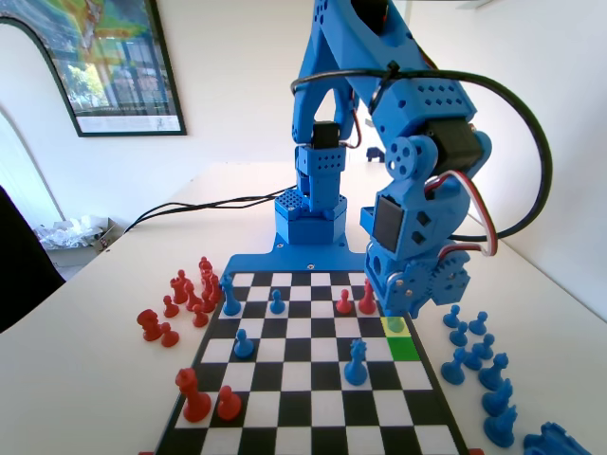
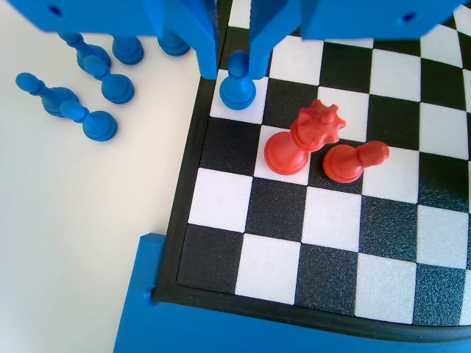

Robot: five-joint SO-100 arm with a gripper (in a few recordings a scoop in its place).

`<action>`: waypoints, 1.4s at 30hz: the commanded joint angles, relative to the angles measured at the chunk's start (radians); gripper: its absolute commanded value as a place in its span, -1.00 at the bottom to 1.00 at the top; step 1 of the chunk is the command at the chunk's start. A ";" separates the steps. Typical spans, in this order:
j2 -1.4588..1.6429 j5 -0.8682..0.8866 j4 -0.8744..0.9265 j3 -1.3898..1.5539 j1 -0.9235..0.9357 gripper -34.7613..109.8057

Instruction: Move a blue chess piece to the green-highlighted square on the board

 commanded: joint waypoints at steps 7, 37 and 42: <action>0.031 -0.043 -0.005 0.006 -0.020 -0.48; -0.025 0.002 0.124 -0.232 0.023 -0.51; -0.044 -0.008 0.086 -0.199 0.026 -0.51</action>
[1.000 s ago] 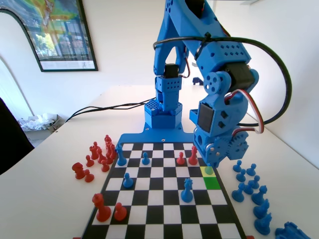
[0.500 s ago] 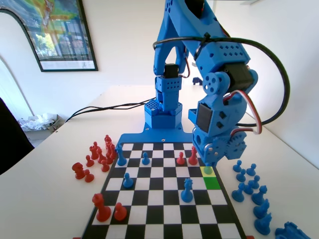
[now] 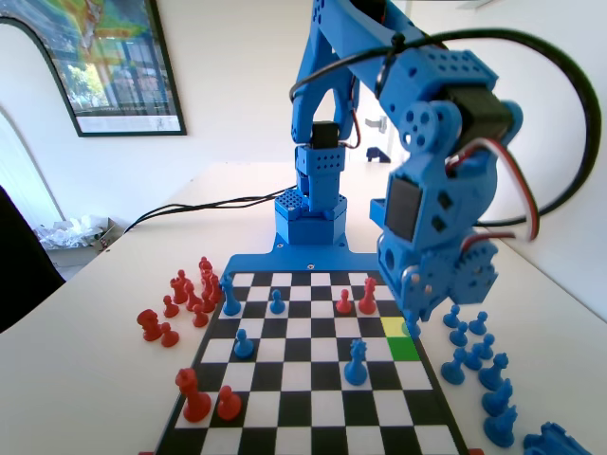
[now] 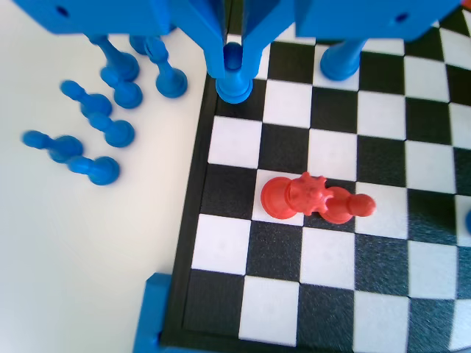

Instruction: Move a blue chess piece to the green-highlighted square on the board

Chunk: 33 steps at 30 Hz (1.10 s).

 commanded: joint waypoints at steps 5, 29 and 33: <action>0.006 -0.014 -0.012 -0.032 0.002 -0.51; 0.026 0.026 -0.026 -0.051 0.006 -0.40; 0.060 0.029 -0.015 -0.044 -0.003 -0.39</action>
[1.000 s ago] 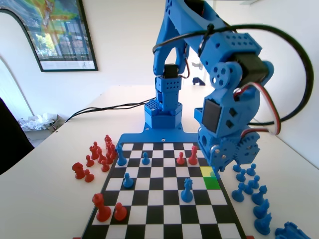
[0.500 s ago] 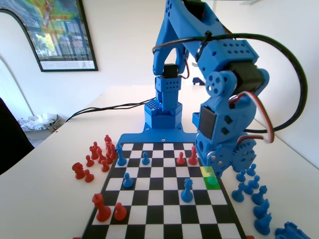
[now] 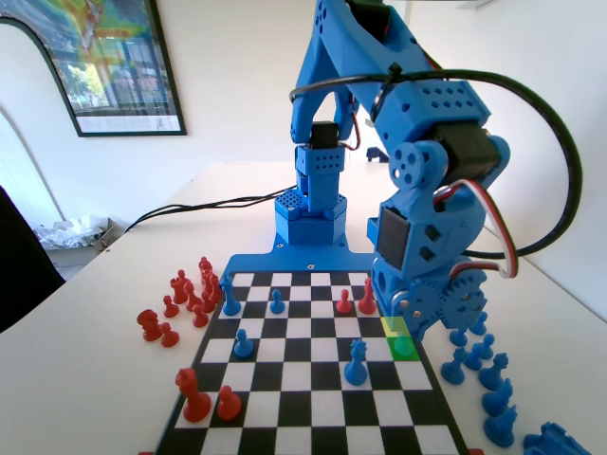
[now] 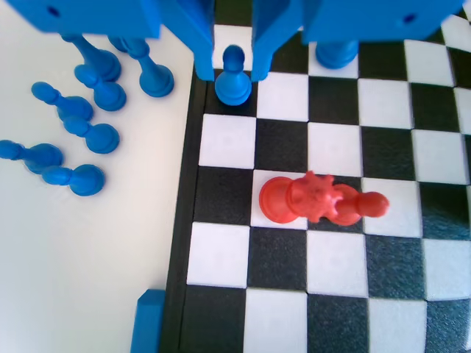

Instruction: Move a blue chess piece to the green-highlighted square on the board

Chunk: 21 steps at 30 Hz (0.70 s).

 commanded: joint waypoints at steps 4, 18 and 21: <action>0.152 0.000 0.052 -0.046 -0.023 -0.39; 0.448 -0.034 0.299 -0.109 -0.026 -0.51; 0.537 -0.052 0.390 -0.137 -0.014 -0.51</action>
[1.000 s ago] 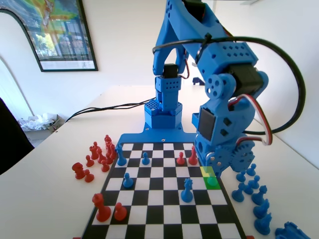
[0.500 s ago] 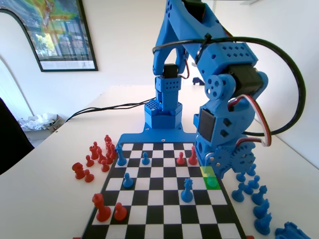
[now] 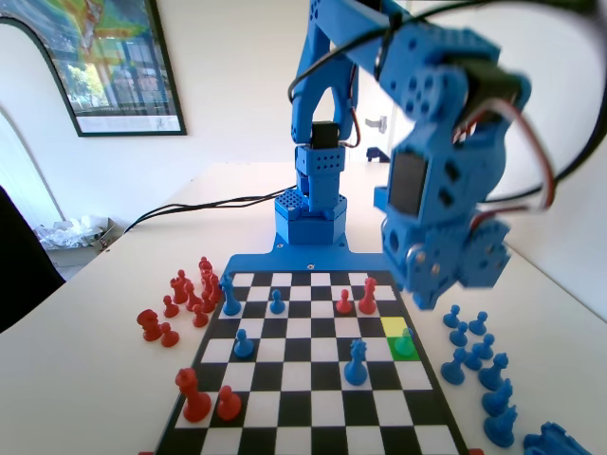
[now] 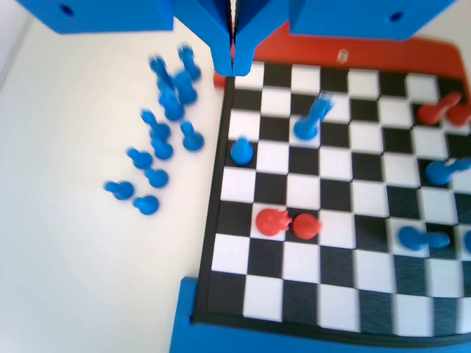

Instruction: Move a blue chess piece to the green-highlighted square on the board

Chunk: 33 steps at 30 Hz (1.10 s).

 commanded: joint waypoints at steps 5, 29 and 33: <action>0.405 -0.038 0.230 -0.057 0.026 -0.51; 1.236 -0.391 0.563 0.149 0.232 -0.51; 1.378 -0.396 0.497 0.299 0.268 -0.51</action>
